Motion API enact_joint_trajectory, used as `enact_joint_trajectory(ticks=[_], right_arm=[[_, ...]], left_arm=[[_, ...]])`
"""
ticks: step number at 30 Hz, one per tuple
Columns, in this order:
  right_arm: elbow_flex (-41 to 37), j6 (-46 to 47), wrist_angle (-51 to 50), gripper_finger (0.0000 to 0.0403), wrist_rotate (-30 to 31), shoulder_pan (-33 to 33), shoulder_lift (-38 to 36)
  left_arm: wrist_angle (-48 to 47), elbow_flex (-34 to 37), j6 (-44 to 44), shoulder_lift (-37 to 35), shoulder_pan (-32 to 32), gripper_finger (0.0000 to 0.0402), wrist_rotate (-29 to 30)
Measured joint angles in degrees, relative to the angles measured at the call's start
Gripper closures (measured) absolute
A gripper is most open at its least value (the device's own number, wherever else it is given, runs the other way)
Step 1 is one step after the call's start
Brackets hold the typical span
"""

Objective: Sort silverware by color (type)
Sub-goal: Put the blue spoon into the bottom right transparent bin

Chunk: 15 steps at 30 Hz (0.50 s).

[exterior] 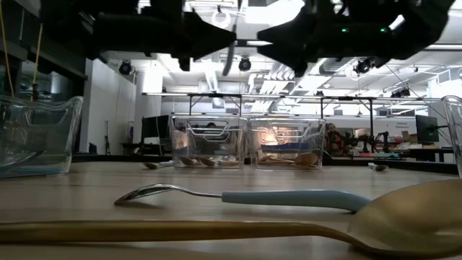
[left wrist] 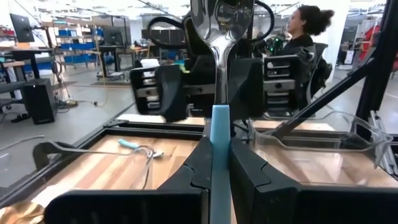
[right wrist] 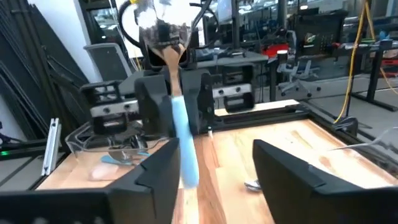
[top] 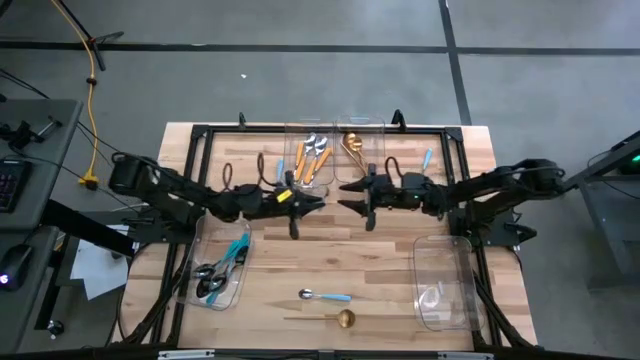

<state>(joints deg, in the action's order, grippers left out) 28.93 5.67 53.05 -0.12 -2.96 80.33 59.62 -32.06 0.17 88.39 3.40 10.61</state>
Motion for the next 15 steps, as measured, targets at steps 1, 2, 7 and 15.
enact_joint_trajectory(ticks=[1, 2, 7, 15], right_arm=[[0.8, 0.0, 0.0, 0.0211, -0.5, 0.0, 1.1], [1.4, 0.1, 0.0, 0.0204, -1.3, 0.0, 2.0], [4.4, 1.2, 0.8, 0.0188, -3.6, 0.1, 6.2], [5.2, 0.8, 3.1, 0.0187, -4.4, 1.7, 6.9]], left_arm=[[0.3, -0.9, 0.1, 1.2, 0.0, 0.039, 0.0], [0.2, -1.7, 0.1, 2.1, 0.0, 0.039, 0.0], [0.2, -4.6, 0.1, 6.4, 0.0, 0.039, 0.0], [0.2, -5.4, 0.1, 8.0, 0.0, 0.039, 0.0]])
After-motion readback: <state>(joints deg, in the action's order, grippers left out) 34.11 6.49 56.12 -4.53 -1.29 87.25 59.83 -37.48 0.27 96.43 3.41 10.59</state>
